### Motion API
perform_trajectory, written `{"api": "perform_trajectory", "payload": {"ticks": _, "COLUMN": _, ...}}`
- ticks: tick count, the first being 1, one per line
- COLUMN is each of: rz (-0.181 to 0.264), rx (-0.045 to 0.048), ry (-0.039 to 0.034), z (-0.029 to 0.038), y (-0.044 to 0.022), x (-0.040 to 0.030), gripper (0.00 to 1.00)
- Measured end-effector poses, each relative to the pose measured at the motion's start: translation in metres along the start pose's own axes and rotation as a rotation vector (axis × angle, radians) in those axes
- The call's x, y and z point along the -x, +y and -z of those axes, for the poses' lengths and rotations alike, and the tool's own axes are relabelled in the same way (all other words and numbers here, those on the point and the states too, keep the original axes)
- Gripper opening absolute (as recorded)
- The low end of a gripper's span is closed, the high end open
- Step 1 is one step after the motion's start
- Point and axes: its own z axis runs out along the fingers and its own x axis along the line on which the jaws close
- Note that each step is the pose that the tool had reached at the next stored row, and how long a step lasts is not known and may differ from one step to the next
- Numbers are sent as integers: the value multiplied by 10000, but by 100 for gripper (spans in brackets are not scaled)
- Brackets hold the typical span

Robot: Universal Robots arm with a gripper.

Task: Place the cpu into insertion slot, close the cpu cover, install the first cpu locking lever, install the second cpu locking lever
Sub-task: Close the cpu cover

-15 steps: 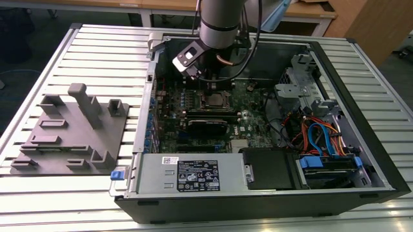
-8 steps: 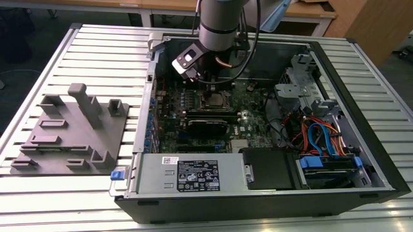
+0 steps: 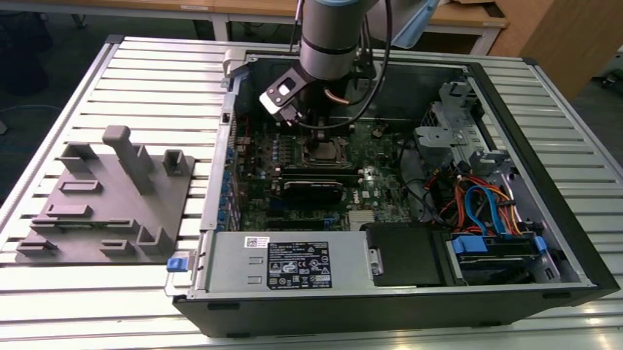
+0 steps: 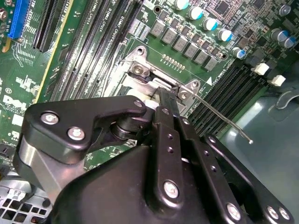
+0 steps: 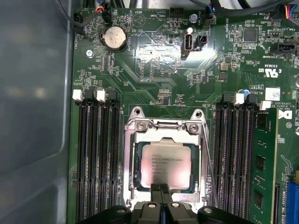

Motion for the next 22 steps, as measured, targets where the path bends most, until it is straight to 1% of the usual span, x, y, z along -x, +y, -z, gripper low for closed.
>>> {"api": "perform_trajectory", "payload": {"ticks": 7, "rz": 0, "rx": 0, "ry": 1, "z": -43, "y": 1, "x": 2, "gripper": 10}}
{"api": "perform_trajectory", "payload": {"ticks": 13, "rz": 0, "rx": 0, "ry": 0, "z": -45, "y": 1, "x": 2, "gripper": 10}}
{"api": "perform_trajectory", "payload": {"ticks": 20, "rz": 0, "rx": 0, "ry": -1, "z": 10, "y": 0, "x": 0, "gripper": 10}}
{"api": "perform_trajectory", "payload": {"ticks": 22, "rz": 1, "rx": 1, "ry": 1, "z": 15, "y": 1, "x": -1, "gripper": 10}}
